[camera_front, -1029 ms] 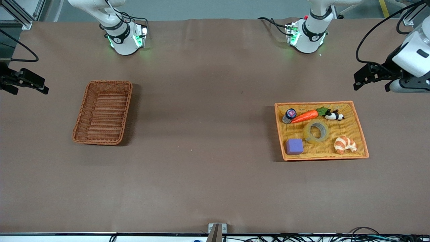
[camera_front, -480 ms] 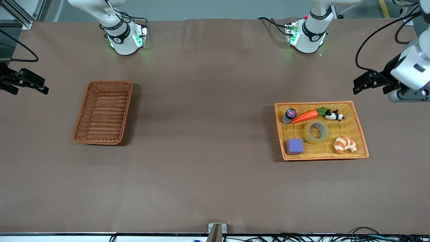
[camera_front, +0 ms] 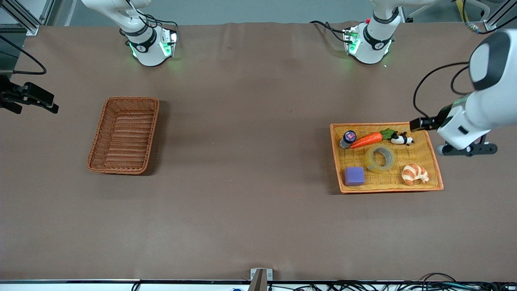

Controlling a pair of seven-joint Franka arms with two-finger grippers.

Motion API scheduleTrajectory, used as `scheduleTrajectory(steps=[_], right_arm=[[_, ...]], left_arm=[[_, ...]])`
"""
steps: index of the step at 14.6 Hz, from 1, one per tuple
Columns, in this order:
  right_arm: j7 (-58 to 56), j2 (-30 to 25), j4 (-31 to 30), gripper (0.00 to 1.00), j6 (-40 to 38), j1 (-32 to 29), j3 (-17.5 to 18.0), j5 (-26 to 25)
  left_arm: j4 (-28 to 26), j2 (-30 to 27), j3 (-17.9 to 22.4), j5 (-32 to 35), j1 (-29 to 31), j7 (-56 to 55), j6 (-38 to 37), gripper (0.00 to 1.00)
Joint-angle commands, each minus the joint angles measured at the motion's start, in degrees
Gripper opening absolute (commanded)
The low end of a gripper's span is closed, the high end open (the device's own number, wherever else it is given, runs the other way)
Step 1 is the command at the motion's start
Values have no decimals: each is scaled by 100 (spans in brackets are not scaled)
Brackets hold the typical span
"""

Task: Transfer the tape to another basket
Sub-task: 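Lower the left gripper over the tape roll on the yellow tray, then close the left gripper on the tape roll's rim and lift it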

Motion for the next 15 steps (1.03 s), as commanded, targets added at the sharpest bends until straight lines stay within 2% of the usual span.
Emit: scheduleTrajectory(steps=[1,4,7,11,15], right_arm=[[-30,-47,-69,100,1,-51,28,7],[-30,-47,-69,100,1,-51,28,16],[-39,-47,-69,100,1,-51,28,7],[-30,-47,-69,100,1,-51,28,16],[-30,-47,-69,100,10,-51,28,16]], left_arm=[[-786,-42,0,188,79,50,1188,100],[-1306,177,-8,101,237,103,2043,100],[-1606,459,-8,38,246,121,2405,100],[-1879,942,-8,29,237,121,3082,100],[-1862,1407,-8,38,246,191,3215,99]])
